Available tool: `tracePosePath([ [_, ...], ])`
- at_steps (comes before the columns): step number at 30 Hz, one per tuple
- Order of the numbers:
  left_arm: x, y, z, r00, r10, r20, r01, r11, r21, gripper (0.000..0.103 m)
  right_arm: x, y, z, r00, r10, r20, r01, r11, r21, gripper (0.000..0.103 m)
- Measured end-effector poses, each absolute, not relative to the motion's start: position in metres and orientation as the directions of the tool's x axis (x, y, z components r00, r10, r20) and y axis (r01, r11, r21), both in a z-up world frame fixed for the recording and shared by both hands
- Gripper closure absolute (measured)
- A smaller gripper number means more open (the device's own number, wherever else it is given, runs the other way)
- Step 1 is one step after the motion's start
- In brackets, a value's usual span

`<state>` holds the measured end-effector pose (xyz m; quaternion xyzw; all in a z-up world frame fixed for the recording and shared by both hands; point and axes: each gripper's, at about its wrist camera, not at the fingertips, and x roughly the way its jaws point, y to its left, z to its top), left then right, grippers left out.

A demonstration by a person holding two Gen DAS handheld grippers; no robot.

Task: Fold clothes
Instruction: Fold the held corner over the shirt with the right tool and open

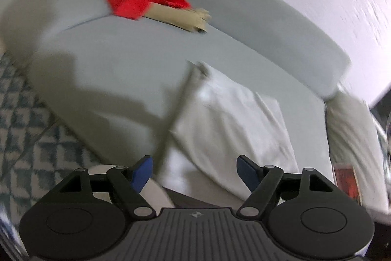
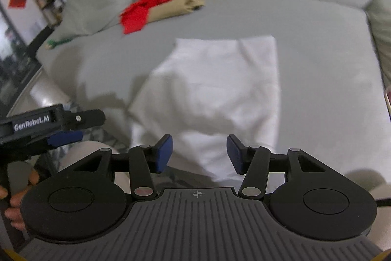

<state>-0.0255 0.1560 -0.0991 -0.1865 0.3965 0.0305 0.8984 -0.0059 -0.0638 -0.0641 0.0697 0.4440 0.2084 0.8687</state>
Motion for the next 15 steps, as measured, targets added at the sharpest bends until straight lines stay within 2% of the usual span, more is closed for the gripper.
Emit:
tracePosePath([
  [1, -0.022, 0.148, -0.101, 0.675, -0.102, -0.731, -0.179, 0.938, -0.296, 0.041, -0.003, -0.069, -0.067, 0.517, 0.425, -0.743, -0.296, 0.903, 0.311, 0.048],
  [2, -0.019, 0.14, -0.103, 0.667, -0.102, -0.738, -0.163, 0.946, -0.279, 0.049, 0.0, -0.075, -0.07, 0.517, 0.425, -0.743, -0.292, 0.903, 0.314, 0.048],
  [3, -0.016, 0.133, -0.105, 0.661, -0.104, -0.743, -0.147, 0.953, -0.264, 0.064, 0.004, -0.078, -0.071, 0.521, 0.425, -0.74, -0.298, 0.903, 0.309, 0.048],
  [5, -0.01, 0.124, -0.106, 0.659, -0.115, -0.743, -0.115, 0.961, -0.251, 0.079, 0.01, -0.085, -0.072, 0.53, 0.423, -0.735, -0.309, 0.903, 0.298, 0.051],
  [6, -0.007, 0.122, -0.107, 0.662, -0.12, -0.74, -0.103, 0.963, -0.249, 0.092, 0.012, -0.087, -0.072, 0.535, 0.422, -0.732, -0.319, 0.903, 0.287, 0.056],
  [7, -0.003, 0.12, -0.107, 0.665, -0.122, -0.737, -0.092, 0.966, -0.244, 0.095, 0.015, -0.089, -0.072, 0.539, 0.42, -0.73, -0.33, 0.903, 0.275, 0.07],
  [8, 0.002, 0.118, -0.106, 0.67, -0.116, -0.733, -0.082, 0.97, -0.229, 0.096, 0.018, -0.089, -0.072, 0.543, 0.415, -0.73, -0.342, 0.903, 0.259, 0.084],
  [11, 0.018, 0.114, -0.108, 0.683, -0.094, -0.724, -0.062, 0.981, -0.185, 0.093, 0.028, -0.085, -0.074, 0.555, 0.397, -0.731, -0.366, 0.906, 0.215, 0.085],
  [12, 0.026, 0.112, -0.11, 0.677, -0.094, -0.73, -0.051, 0.983, -0.174, 0.087, 0.032, -0.083, -0.074, 0.556, 0.393, -0.732, -0.369, 0.906, 0.206, 0.083],
  [13, 0.032, 0.111, -0.114, 0.666, -0.098, -0.739, -0.036, 0.986, -0.164, 0.085, 0.037, -0.079, -0.075, 0.554, 0.388, -0.737, -0.374, 0.906, 0.196, 0.08],
  [15, 0.043, 0.107, -0.123, 0.643, -0.101, -0.759, -0.011, 0.99, -0.141, 0.084, 0.047, -0.071, -0.081, 0.557, 0.367, -0.745, -0.39, 0.908, 0.156, 0.066],
])
